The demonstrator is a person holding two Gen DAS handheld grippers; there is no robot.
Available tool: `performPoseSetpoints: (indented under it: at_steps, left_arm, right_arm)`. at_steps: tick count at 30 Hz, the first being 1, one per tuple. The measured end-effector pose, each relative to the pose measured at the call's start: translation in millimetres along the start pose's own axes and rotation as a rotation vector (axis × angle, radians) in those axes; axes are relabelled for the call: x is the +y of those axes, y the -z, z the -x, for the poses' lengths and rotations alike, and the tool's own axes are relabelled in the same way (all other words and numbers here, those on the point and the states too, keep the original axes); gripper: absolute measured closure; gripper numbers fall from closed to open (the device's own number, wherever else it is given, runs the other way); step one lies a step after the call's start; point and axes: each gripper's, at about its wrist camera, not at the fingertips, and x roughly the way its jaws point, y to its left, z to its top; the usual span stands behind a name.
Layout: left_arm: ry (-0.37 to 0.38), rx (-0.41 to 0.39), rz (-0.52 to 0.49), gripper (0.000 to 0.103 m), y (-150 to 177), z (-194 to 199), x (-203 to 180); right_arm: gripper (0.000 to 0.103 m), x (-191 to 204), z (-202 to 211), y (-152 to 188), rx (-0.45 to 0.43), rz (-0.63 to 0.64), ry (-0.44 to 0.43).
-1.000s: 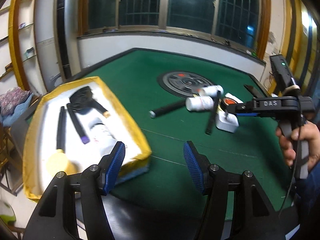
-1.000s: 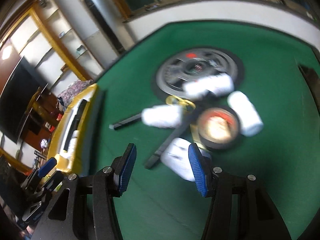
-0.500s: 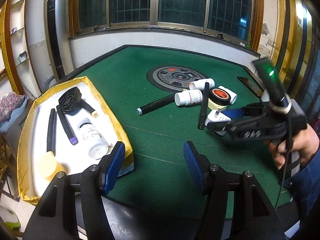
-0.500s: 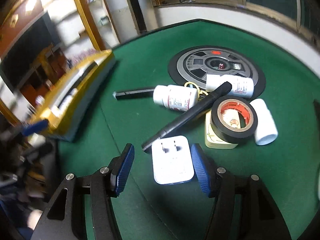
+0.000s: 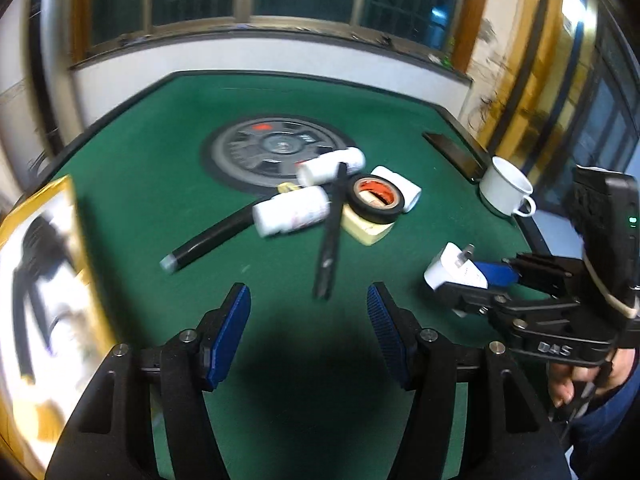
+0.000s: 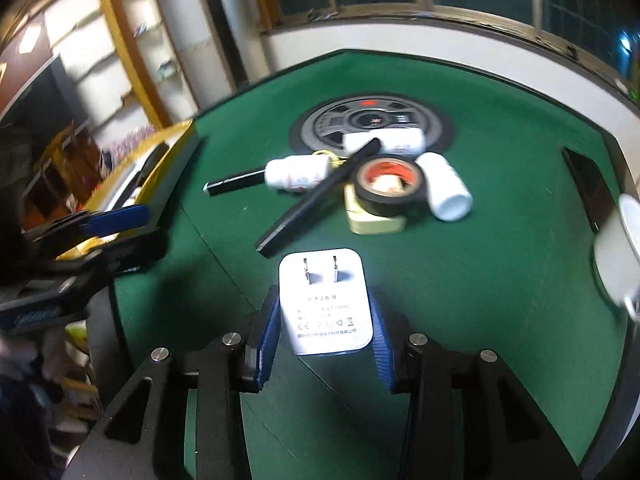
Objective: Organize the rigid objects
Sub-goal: 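Grasp a black marker with the left tool while the right tool grasps the white plug adapter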
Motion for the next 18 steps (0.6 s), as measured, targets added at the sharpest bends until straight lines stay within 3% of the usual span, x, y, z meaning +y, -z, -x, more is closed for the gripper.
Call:
performPoseSetpoints:
  at_steps: [3,6,9,10,13,18]
  left_arm:
    - [-0.012,0.066,-0.028,0.053,-17.9,-28.8,-11.5]
    - [-0.007,0.128,-0.059,0.053,-29.8,-51.1,-23.3]
    - [-0.062,0.166,-0.108,0.054,-37.0,-73.0,-34.8]
    - [-0.073,0.175,-0.116,0.062,-39.6,-80.6,-37.5]
    - [-0.077,0.157,-0.107,0.09,-42.1,-94.0,-40.1]
    - [-0.046,0.102,-0.056,0.09,-23.3,-77.3,-38.9]
  right_arm:
    - [0.066,-23.0,2.5,-2.6,-0.017,-0.094,-0.043]
    - [0.066,-30.9,2.8,-4.0,-0.024,-0.119,-0.068]
    - [0.066,-33.7,3.0,-4.5,-0.028,-0.123,-0.074]
    - [0.066,-34.4,2.8,-3.9,-0.029,-0.122,-0.069]
    - [0.066,-37.1,1.6,-4.4,-0.031,-0.124,-0.065]
    - [0.066,-37.8,4.8,-2.5,-0.042,-0.119,-0.053]
